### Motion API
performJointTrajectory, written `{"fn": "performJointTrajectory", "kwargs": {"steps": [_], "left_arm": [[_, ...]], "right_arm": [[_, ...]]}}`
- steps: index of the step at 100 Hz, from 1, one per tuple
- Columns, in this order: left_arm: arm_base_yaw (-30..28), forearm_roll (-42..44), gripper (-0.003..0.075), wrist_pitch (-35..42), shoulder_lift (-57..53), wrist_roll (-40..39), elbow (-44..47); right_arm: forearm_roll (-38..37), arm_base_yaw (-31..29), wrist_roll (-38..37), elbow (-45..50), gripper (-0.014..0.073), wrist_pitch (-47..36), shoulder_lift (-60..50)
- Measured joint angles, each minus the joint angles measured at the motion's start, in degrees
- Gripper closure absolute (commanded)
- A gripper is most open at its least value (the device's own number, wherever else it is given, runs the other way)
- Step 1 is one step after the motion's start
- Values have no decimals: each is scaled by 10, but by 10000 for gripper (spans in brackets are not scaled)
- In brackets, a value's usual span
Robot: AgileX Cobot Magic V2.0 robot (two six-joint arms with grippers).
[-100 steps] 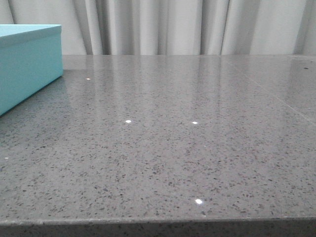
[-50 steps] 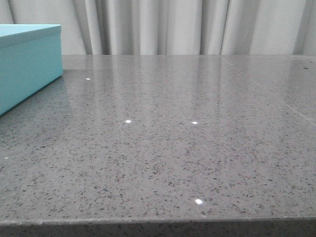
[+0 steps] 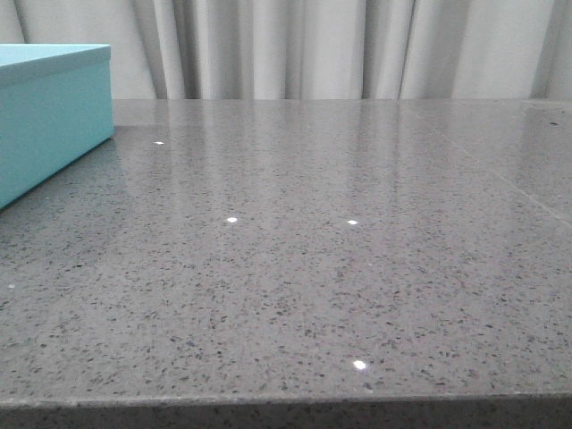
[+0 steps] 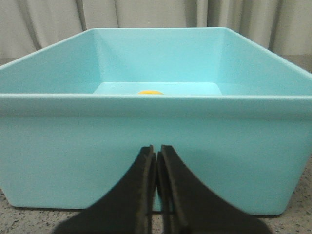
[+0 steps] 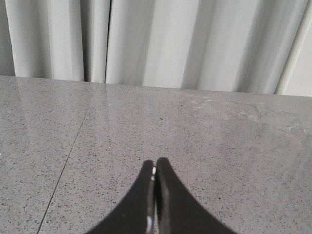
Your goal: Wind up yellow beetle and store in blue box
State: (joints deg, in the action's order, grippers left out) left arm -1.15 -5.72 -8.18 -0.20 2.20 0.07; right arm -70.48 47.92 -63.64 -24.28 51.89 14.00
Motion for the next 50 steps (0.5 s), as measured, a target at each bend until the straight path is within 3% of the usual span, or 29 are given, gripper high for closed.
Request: {"fn": "performJointTrajectory", "kwargs": {"steps": [29, 50], "left_arm": [[0, -1, 740, 0, 0, 0, 0], [0, -1, 740, 0, 0, 0, 0]], "right_arm": [[-9, 0, 0, 3, 708, -8, 0], [-33, 0, 0, 32, 708, -115, 0]]}}
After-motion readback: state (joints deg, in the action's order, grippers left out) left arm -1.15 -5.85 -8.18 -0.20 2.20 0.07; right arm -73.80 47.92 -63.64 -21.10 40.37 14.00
